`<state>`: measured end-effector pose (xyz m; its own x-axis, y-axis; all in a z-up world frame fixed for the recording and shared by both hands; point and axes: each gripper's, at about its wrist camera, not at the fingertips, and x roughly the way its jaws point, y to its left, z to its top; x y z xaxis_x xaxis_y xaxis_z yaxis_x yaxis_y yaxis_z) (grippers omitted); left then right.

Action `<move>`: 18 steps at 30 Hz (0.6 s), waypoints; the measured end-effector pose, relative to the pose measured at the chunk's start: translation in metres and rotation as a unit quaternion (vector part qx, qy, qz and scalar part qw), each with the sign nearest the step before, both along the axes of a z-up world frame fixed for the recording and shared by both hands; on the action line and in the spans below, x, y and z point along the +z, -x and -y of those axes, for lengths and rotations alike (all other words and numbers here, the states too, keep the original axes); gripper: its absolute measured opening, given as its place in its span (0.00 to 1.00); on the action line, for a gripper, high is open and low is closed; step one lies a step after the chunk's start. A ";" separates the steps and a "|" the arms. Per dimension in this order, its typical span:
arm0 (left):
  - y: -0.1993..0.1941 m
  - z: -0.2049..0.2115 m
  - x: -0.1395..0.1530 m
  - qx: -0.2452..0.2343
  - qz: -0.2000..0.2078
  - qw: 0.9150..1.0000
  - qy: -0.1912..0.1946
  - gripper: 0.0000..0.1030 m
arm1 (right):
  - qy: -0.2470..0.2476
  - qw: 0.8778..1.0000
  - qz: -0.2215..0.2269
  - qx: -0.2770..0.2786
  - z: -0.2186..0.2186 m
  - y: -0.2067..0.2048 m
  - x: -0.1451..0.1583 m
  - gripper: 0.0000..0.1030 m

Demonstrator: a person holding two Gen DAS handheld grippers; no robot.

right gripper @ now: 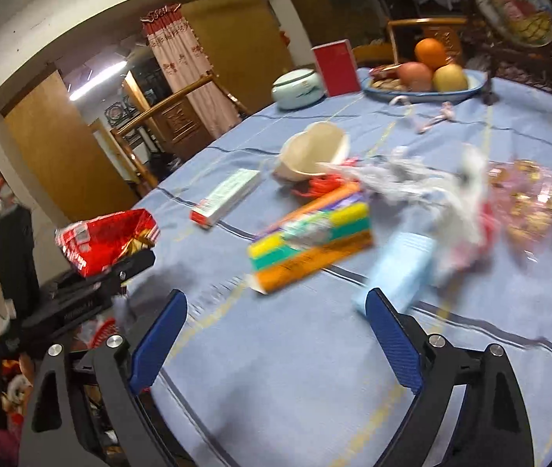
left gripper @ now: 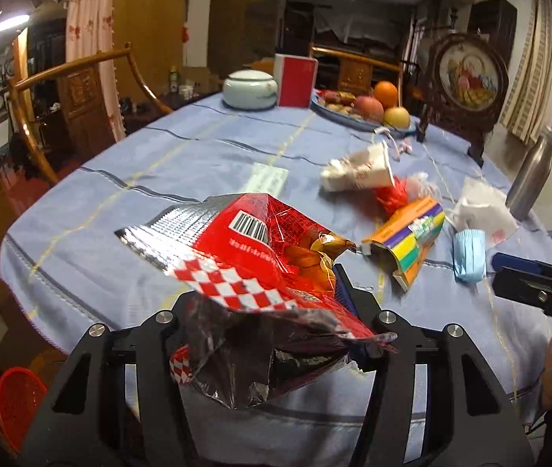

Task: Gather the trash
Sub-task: 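Grasp the colorful tissue box with the right tool while the left tool holds the chip bag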

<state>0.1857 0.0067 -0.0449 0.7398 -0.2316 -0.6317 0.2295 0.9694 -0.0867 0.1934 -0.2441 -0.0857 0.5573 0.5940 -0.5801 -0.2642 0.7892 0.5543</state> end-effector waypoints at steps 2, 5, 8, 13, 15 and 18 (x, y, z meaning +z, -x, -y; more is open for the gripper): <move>0.002 -0.009 0.002 0.006 0.001 1.000 0.005 0.54 | -0.002 1.000 -0.017 0.010 -0.013 -0.012 0.000 0.89; 0.004 -0.021 0.001 0.015 0.001 1.000 0.010 0.54 | 0.034 0.997 -0.061 -0.018 -0.031 -0.039 -0.006 0.89; 0.006 -0.031 -0.001 0.022 0.000 1.000 0.012 0.54 | 0.043 0.992 -0.106 -0.052 -0.035 -0.064 -0.015 0.89; 0.009 -0.049 -0.002 0.034 0.001 0.999 0.020 0.54 | 0.026 0.986 -0.144 -0.083 -0.038 -0.094 -0.032 0.88; 0.010 -0.056 -0.003 0.039 -0.001 0.999 0.026 0.54 | 0.033 0.989 -0.126 -0.066 -0.049 -0.100 -0.030 0.75; 0.013 -0.069 -0.003 0.050 -0.002 0.998 0.029 0.54 | 0.057 0.993 -0.104 -0.016 -0.073 -0.098 -0.025 0.59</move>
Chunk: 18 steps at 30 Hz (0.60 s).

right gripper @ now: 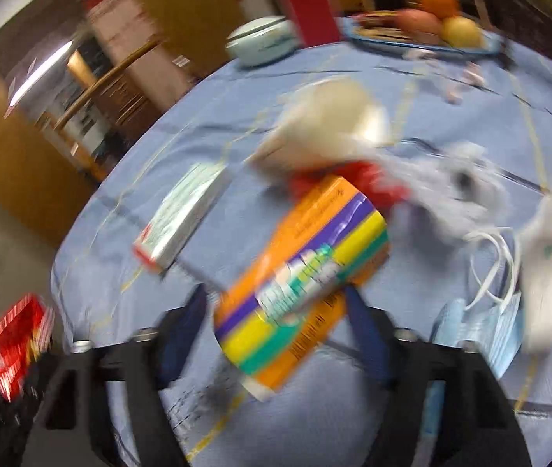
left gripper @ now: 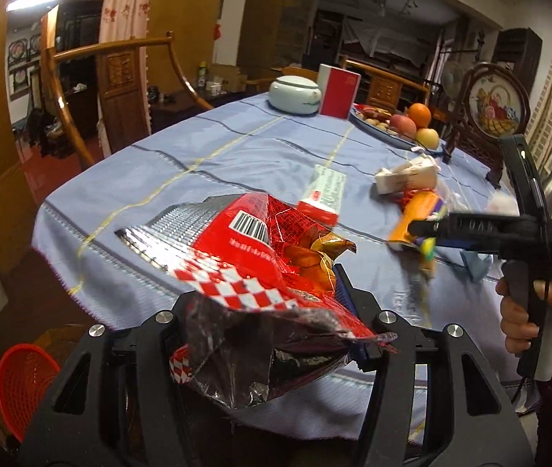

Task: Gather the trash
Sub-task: 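Grasp the colorful tissue box with the right tool while the left tool holds the chip bag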

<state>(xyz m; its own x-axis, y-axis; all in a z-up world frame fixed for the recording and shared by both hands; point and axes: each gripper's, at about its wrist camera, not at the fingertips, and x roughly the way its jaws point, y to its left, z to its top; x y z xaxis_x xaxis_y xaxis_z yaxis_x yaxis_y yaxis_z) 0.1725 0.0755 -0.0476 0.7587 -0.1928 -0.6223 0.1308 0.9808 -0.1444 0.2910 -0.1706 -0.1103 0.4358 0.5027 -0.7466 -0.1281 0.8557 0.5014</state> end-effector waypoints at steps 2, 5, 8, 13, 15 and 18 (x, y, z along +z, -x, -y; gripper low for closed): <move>0.002 -0.007 0.000 0.008 0.000 1.000 0.001 0.54 | 0.023 1.000 0.012 0.009 -0.010 0.005 0.001 0.62; 0.006 -0.018 0.000 0.018 -0.002 1.000 0.009 0.54 | 0.034 0.999 0.008 0.002 -0.012 0.007 -0.001 0.73; 0.008 -0.025 0.000 0.027 -0.002 1.000 0.010 0.54 | 0.015 1.000 -0.005 -0.027 -0.008 0.002 -0.002 0.76; 0.010 -0.029 0.000 0.034 -0.003 0.999 0.006 0.54 | 0.039 0.999 0.014 -0.025 -0.029 -0.017 -0.001 0.61; 0.012 -0.031 0.000 0.038 -0.003 0.999 0.003 0.54 | 0.053 0.997 0.042 -0.020 -0.034 -0.013 0.005 0.45; 0.015 -0.037 0.000 0.046 -0.003 0.999 0.002 0.54 | 0.025 0.997 0.068 0.004 -0.033 0.002 0.015 0.40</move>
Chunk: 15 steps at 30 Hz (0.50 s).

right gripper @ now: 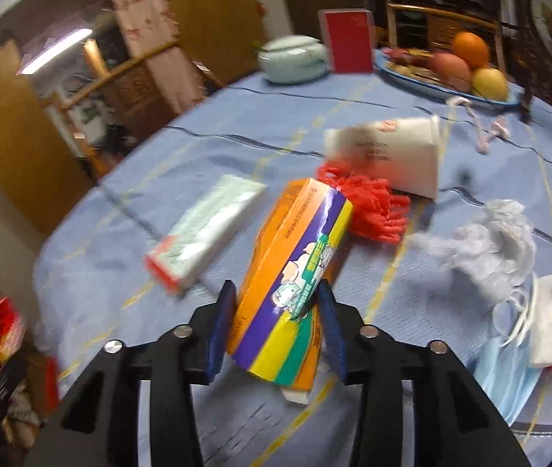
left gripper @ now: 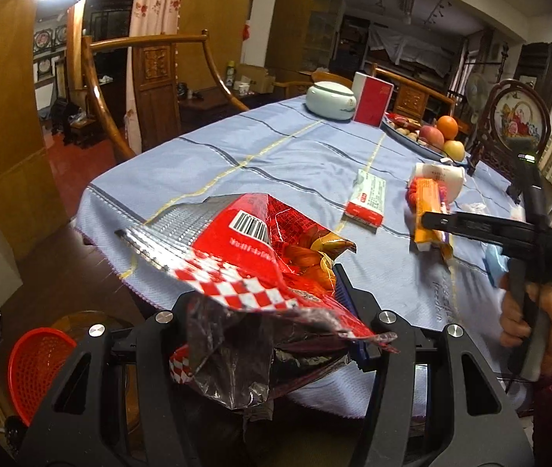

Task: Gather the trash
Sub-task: 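Grasp the colorful tissue box with the right tool while the left tool holds the chip bag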

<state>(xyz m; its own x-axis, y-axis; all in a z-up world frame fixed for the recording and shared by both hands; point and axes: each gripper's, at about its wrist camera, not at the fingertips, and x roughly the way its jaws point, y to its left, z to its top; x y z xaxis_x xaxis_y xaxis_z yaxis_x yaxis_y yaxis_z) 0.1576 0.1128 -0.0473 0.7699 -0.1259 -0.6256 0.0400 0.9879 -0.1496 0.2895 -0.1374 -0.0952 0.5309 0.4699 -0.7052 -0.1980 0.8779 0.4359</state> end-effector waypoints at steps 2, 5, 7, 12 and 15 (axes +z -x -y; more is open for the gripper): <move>0.000 -0.004 0.000 0.004 -0.001 1.000 0.005 0.54 | -0.021 1.000 0.009 0.011 0.004 0.010 0.005 0.39; 0.003 -0.006 0.002 0.007 0.000 1.000 0.004 0.54 | -0.045 0.998 0.026 0.019 0.011 0.025 0.014 0.38; 0.007 -0.008 0.004 0.009 0.005 1.000 -0.001 0.54 | -0.061 0.997 0.031 0.021 0.017 0.033 0.021 0.38; 0.013 -0.024 0.003 0.028 0.004 1.000 0.003 0.54 | -0.096 0.994 0.045 0.025 0.027 0.047 0.037 0.38; 0.017 -0.042 0.001 0.046 -0.001 0.999 0.011 0.54 | -0.110 0.992 0.055 0.022 0.028 0.054 0.046 0.38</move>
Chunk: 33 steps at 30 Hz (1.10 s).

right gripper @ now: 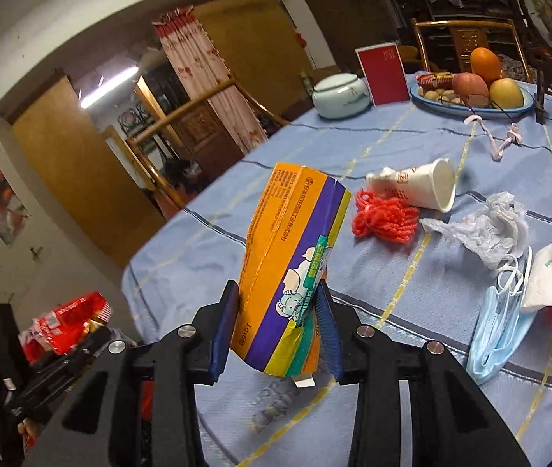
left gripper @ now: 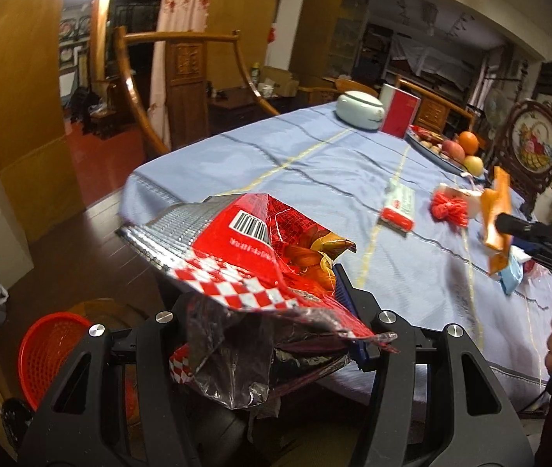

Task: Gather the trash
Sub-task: 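Grasp the colorful tissue box with the right tool while the left tool holds the chip bag, then carry both items over the red wastebasket and open both tools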

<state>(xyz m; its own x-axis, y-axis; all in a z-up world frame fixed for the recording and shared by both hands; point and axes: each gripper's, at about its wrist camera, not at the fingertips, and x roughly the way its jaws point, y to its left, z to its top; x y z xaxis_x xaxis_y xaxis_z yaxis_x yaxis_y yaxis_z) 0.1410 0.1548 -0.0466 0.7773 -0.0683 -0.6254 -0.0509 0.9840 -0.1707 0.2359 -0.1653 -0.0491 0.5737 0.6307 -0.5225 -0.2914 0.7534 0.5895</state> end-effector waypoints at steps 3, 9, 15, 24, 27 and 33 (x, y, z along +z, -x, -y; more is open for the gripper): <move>0.007 -0.015 0.001 0.015 0.003 1.000 0.001 0.54 | -0.015 1.000 0.005 0.008 -0.003 0.006 0.008 0.38; 0.030 -0.062 0.002 0.067 0.012 0.998 0.006 0.54 | -0.029 0.998 0.029 0.043 -0.029 0.023 0.032 0.38; 0.056 -0.132 -0.020 0.154 -0.010 0.988 0.013 0.54 | -0.041 0.993 0.051 0.098 -0.075 0.041 0.055 0.39; 0.072 -0.219 -0.098 0.247 -0.097 0.962 0.063 0.76 | -0.040 0.983 0.052 0.173 -0.156 0.065 0.068 0.39; 0.076 -0.231 -0.118 0.267 -0.119 0.954 0.070 0.87 | -0.034 0.979 0.044 0.195 -0.186 0.074 0.069 0.39; 0.099 -0.257 -0.130 0.302 -0.112 0.942 0.095 0.88 | -0.013 0.970 0.030 0.241 -0.245 0.086 0.061 0.39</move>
